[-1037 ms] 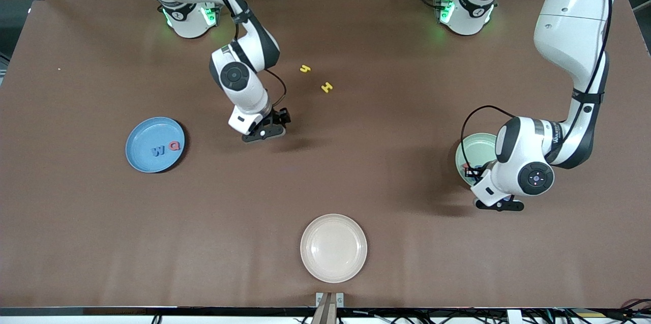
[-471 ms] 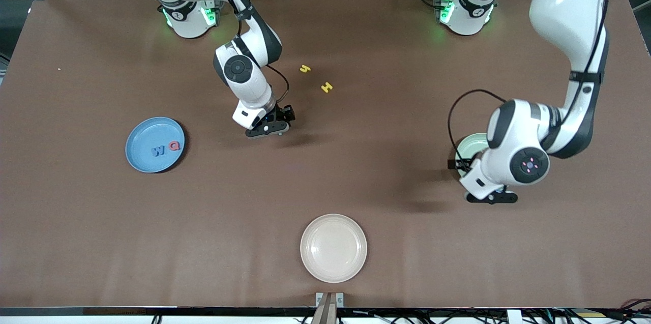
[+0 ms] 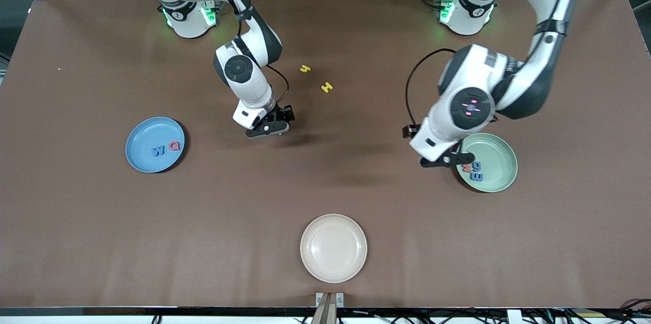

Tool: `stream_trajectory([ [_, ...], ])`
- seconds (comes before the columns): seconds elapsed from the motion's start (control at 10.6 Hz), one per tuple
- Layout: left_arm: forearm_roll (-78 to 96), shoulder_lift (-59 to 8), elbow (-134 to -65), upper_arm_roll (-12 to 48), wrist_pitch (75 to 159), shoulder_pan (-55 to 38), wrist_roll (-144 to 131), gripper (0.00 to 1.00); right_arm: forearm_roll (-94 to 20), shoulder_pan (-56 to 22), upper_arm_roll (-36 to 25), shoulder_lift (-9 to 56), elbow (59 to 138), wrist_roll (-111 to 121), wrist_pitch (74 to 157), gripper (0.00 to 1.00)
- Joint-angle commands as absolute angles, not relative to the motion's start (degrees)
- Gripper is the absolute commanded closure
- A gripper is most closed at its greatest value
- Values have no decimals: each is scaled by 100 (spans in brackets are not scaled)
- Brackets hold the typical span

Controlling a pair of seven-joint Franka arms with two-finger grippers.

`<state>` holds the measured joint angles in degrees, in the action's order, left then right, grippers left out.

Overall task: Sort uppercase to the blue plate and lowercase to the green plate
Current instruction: 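Grasp the cyan K with the right gripper while the left gripper reaches h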

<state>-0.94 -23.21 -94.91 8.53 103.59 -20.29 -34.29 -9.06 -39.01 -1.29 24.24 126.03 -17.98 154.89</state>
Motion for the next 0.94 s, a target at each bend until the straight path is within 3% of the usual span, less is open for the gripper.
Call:
stream_trajectory([
  [0.0,428,-2030,-10010,1149,10879,-2091,-4345,0,-747,-3964,-149,2452,12683,-2038,15653,21],
  [0.38,580,-1829,-10632,1616,11414,-2338,-6543,0,-624,-3964,-167,2575,12665,-2057,15838,24],
  [0.57,519,-1828,-11011,1749,12152,-2556,-7798,0,-615,-3964,-176,2654,12595,-2057,15838,32],
  [0.85,510,-1916,-11109,1767,12444,-2873,-9688,0,-606,-3964,-176,2654,12595,-2057,15838,39],
])
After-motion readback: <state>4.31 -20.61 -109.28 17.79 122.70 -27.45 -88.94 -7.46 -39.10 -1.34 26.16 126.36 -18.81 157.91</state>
